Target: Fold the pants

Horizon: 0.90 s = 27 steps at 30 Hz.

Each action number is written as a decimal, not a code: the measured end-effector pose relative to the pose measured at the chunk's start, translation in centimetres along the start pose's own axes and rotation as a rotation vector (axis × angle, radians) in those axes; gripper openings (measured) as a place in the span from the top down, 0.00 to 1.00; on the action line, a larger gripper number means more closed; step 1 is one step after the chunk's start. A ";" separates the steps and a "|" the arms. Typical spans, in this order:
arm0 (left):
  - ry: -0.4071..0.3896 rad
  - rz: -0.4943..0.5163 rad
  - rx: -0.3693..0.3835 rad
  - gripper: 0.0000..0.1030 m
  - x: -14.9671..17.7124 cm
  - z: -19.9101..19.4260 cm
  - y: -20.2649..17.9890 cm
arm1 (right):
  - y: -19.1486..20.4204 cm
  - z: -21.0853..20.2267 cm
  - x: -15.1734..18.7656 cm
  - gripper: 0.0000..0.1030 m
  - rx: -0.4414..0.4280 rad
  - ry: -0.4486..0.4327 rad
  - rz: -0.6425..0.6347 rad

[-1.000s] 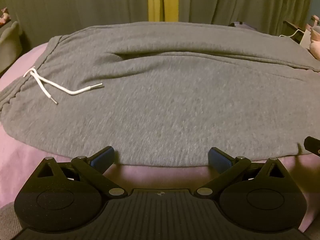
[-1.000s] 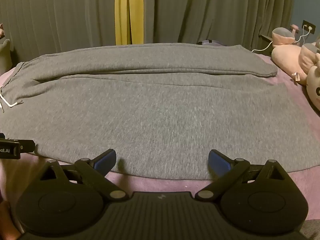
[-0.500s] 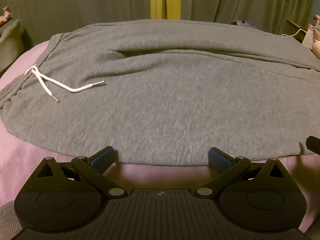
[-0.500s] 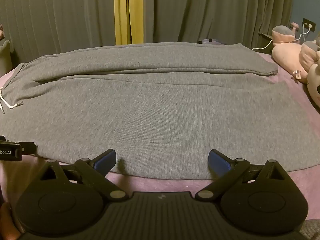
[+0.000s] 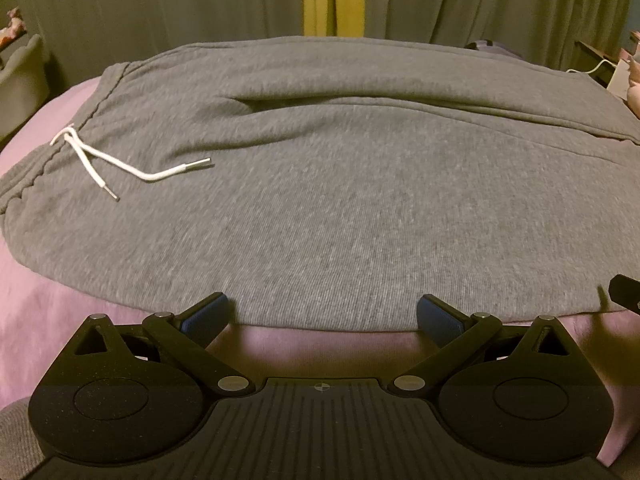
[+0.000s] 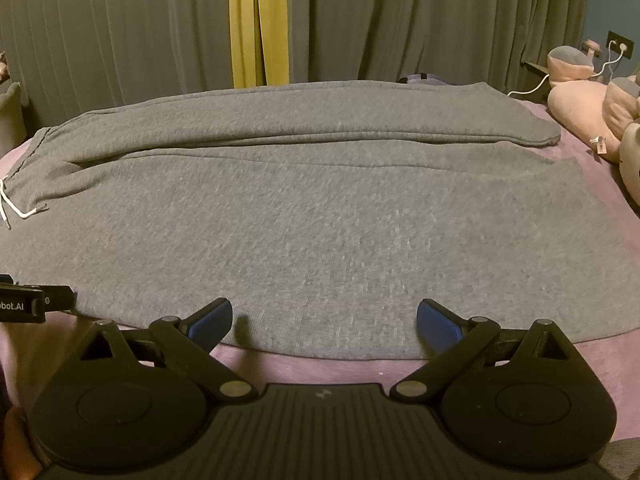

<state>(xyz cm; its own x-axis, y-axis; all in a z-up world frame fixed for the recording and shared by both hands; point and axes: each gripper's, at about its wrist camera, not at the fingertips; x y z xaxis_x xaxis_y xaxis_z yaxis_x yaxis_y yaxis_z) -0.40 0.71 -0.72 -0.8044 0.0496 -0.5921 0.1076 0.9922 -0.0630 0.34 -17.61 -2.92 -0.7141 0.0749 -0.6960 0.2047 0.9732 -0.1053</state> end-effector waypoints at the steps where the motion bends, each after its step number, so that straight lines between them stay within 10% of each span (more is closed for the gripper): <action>1: 0.002 -0.001 0.001 0.00 -0.1 0.0 0.0 | 0.0 0.0 0.0 0.04 -0.002 0.002 0.001; 27: 0.024 -0.021 -0.005 0.00 -0.4 0.5 0.2 | 0.7 1.2 -0.3 0.04 -0.030 0.052 0.002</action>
<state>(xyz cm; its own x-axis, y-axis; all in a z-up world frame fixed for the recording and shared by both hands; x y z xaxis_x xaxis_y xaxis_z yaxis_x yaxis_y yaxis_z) 0.23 0.81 -0.96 -0.8201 0.0310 -0.5713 0.0872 0.9936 -0.0713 1.51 -17.23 -3.62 -0.7478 0.0875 -0.6582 0.1867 0.9790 -0.0820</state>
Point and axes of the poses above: each gripper's, at about its wrist camera, not at the fingertips, and z roughly the way its jaws point, y to its left, x to its underside, and after that the axes turned 8 degrees about x, right-handed
